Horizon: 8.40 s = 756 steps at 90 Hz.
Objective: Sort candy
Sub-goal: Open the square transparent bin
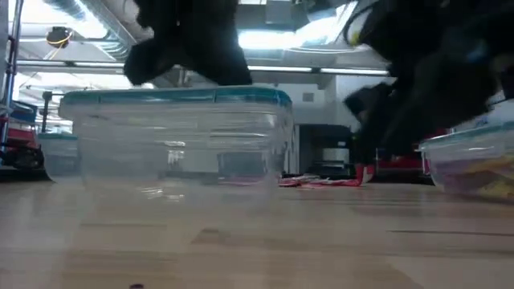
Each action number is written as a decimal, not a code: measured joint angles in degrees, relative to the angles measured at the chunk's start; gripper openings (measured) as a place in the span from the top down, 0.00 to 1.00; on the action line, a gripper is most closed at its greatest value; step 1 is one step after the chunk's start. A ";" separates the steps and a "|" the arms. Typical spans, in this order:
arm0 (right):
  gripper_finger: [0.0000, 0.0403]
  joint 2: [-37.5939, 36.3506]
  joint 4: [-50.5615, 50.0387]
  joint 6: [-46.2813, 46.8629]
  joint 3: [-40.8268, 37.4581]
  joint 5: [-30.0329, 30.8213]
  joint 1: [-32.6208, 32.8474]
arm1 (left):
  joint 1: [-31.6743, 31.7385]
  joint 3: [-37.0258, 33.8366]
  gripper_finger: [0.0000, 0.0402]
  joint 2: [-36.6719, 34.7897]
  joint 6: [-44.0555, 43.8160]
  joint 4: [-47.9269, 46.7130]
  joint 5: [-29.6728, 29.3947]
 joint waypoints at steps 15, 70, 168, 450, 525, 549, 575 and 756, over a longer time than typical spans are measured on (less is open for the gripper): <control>0.63 6.66 9.03 -1.33 0.03 -0.65 -4.01 | 0.43 0.20 1.00 3.74 -0.53 0.57 -0.59; 0.63 9.61 20.25 -5.56 -0.21 -15.07 -8.65 | 0.73 -1.58 1.00 7.66 -1.30 2.37 -0.87; 0.63 9.22 28.35 -8.84 -4.19 -22.39 -14.22 | 1.08 -2.91 1.00 7.48 7.05 3.84 -1.41; 0.63 5.72 21.16 10.30 -4.01 16.23 -8.53 | 6.38 7.02 1.00 7.10 -9.28 -25.01 -4.59; 0.63 10.84 29.31 0.81 -4.07 -4.36 -6.88 | 5.80 6.79 1.00 10.02 -12.45 -21.16 -5.61; 0.63 10.90 28.65 1.81 -4.25 4.05 -6.68 | 3.93 6.62 1.00 10.46 -14.39 -16.70 -5.49; 0.63 10.79 28.77 -1.09 -4.25 4.89 -6.79 | 3.35 6.73 1.00 10.87 -15.32 -16.69 -6.25; 0.63 -5.96 36.45 -10.29 -10.17 -15.77 4.51 | 2.14 6.99 1.00 13.96 -9.47 -14.94 -11.62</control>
